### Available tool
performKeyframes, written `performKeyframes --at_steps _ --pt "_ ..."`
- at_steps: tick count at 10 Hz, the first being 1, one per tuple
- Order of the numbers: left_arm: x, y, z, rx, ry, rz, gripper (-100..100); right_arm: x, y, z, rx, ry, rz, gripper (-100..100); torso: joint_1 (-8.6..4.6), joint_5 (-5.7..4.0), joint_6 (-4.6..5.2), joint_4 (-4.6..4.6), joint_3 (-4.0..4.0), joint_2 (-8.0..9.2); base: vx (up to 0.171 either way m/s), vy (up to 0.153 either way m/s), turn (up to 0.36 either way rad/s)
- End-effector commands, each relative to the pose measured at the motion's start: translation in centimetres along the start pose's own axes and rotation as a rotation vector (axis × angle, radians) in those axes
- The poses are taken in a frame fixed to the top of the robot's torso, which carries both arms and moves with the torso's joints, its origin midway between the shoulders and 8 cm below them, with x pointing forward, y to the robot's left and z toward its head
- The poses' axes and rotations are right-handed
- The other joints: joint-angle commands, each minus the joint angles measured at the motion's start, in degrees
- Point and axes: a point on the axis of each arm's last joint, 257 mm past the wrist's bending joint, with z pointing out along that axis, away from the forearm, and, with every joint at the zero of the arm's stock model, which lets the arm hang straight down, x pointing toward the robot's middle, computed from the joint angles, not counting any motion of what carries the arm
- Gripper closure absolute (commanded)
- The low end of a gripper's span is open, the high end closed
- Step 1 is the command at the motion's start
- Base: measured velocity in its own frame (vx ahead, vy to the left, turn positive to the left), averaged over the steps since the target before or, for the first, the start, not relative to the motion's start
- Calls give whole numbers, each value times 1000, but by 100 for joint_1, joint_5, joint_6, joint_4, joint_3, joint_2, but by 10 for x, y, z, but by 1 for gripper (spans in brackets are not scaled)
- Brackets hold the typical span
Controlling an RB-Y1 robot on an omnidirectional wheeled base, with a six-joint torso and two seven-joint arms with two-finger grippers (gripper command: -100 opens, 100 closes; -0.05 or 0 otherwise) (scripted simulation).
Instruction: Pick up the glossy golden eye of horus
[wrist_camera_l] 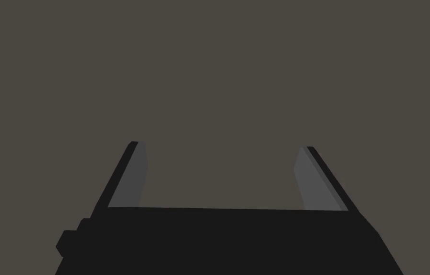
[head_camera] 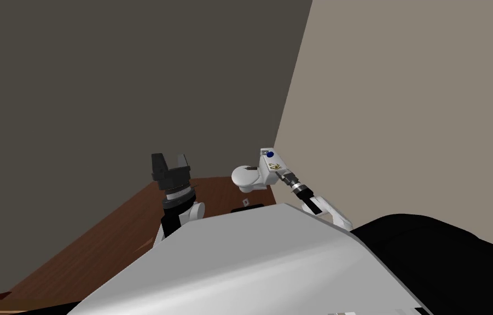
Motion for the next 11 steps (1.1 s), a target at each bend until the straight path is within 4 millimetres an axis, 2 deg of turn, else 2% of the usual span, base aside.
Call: performKeyframes --at_steps 1,6,11 --pt "0 0 0 0 0 0 0 9 -5 1 2 25 -56 -100 0 0 0 0 0 0 14 72 26" --pt "0 0 0 0 0 0 0 54 -48 -15 -14 197 -411 -100 -18 -3 1 -1 -4 -7 29 65 92" --pt "0 0 0 0 0 0 0 82 -90 -33 -67 339 -719 -100 -35 -6 2 -1 -3 -5 34 34 106"
